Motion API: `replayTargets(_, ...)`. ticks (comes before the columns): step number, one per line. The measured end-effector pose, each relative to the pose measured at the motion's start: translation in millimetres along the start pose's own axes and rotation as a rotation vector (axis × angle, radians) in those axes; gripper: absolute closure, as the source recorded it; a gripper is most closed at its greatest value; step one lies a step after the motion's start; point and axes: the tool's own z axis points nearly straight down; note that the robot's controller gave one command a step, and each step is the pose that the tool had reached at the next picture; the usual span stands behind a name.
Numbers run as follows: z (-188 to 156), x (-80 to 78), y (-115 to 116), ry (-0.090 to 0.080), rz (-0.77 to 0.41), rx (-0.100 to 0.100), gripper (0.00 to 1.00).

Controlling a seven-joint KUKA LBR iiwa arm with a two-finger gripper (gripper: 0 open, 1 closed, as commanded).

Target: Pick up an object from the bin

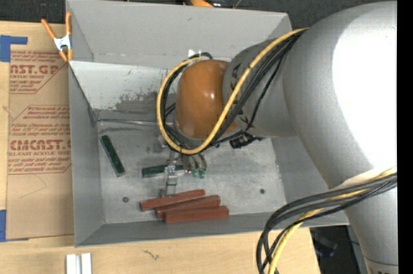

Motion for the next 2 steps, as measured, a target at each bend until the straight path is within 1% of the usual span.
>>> replayTargets(1,-0.7,-0.4,0.1,0.0,0.0,0.0,1.0)
replayTargets(2,0.0,0.0,0.0,0.0,0.0,0.0,0.0)
